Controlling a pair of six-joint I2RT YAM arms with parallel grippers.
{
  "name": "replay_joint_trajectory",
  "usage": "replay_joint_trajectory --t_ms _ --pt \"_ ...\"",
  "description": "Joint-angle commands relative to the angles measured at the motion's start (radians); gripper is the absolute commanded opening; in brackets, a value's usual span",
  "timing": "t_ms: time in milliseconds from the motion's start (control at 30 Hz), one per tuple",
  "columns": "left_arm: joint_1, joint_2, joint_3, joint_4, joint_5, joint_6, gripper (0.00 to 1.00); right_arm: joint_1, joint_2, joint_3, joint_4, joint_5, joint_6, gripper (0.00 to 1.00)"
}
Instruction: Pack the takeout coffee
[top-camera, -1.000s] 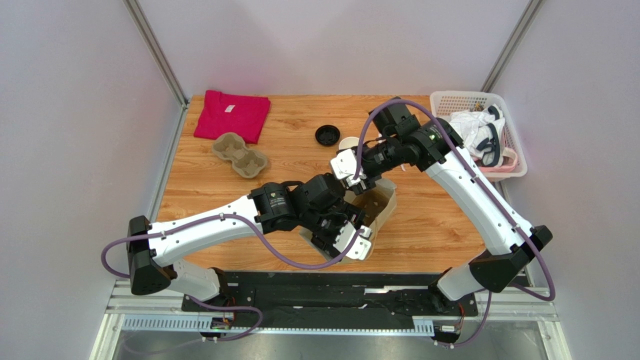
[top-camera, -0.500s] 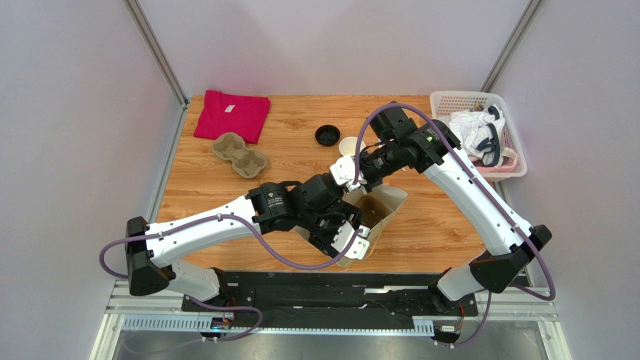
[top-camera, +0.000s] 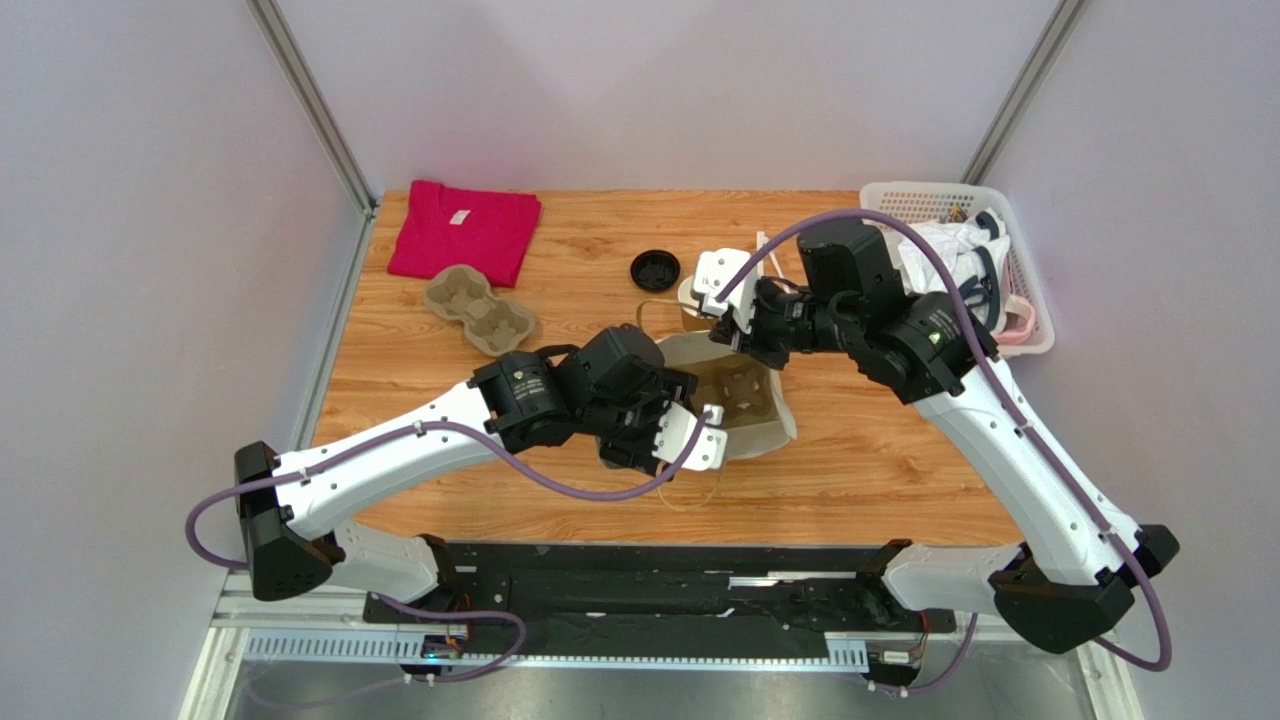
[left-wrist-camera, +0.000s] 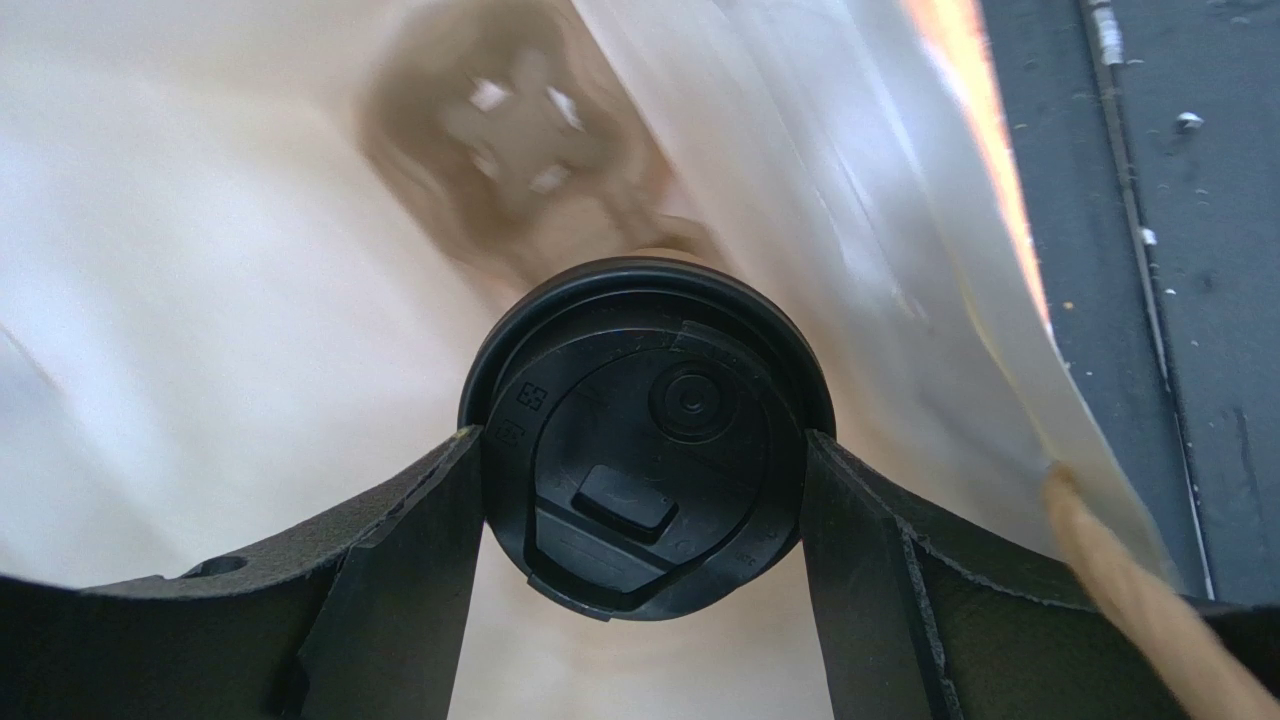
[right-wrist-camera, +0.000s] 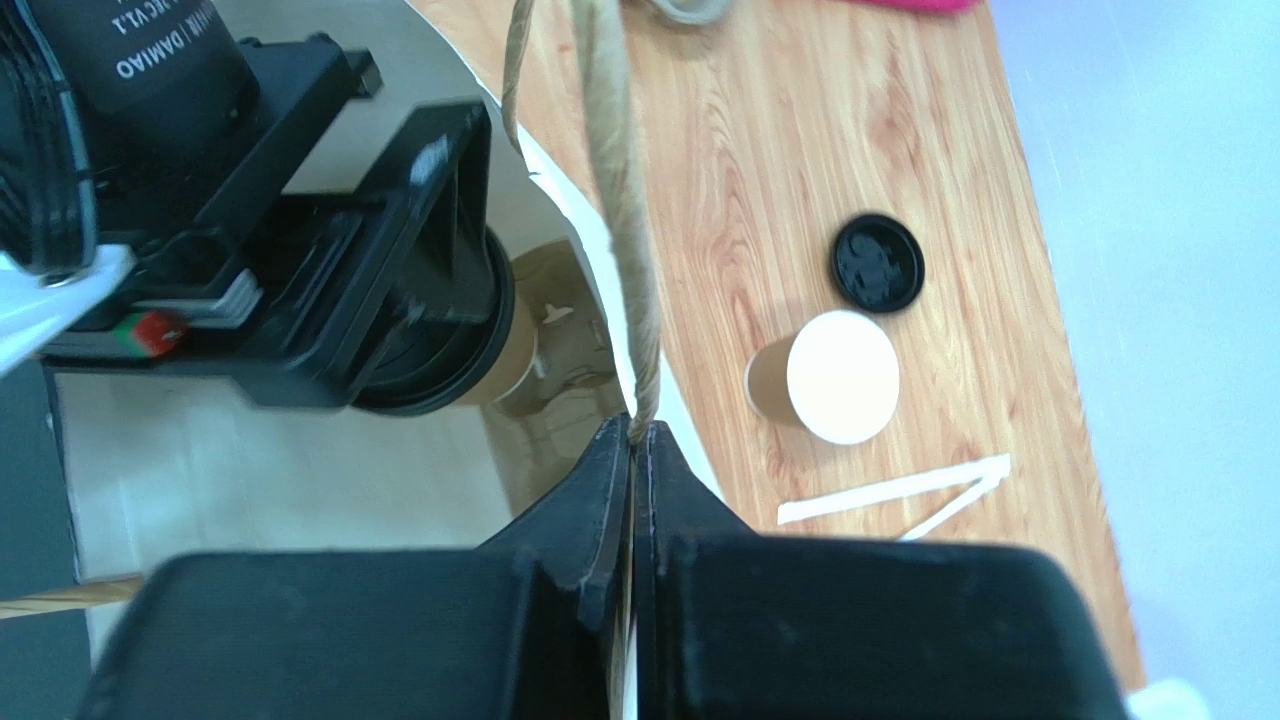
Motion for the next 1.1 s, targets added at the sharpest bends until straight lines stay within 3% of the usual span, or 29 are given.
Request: replay_joint_trajectory --t_ms 0,200,700,1067 --pt "0.043 -0.042 0.016 0.074 -0.064 -0.107 0.16 0.008 -0.083 -0.056 0.154 0.117 0.242 0.00" --pt "0.096 -0.045 0.006 0.114 -0.081 -0.167 0.16 0.028 -0.171 -0.191 0.266 0.158 0.290 0.00" --pt "0.096 -0.250 -0.142 0.081 0.214 0.215 0.17 0.011 -0.229 -0.287 0.357 0.002 0.150 0.00" --pt "0.096 -0.278 -0.181 0.145 0.259 0.331 0.17 -0.040 -0.275 -0.339 0.406 -0.121 0.114 0.00"
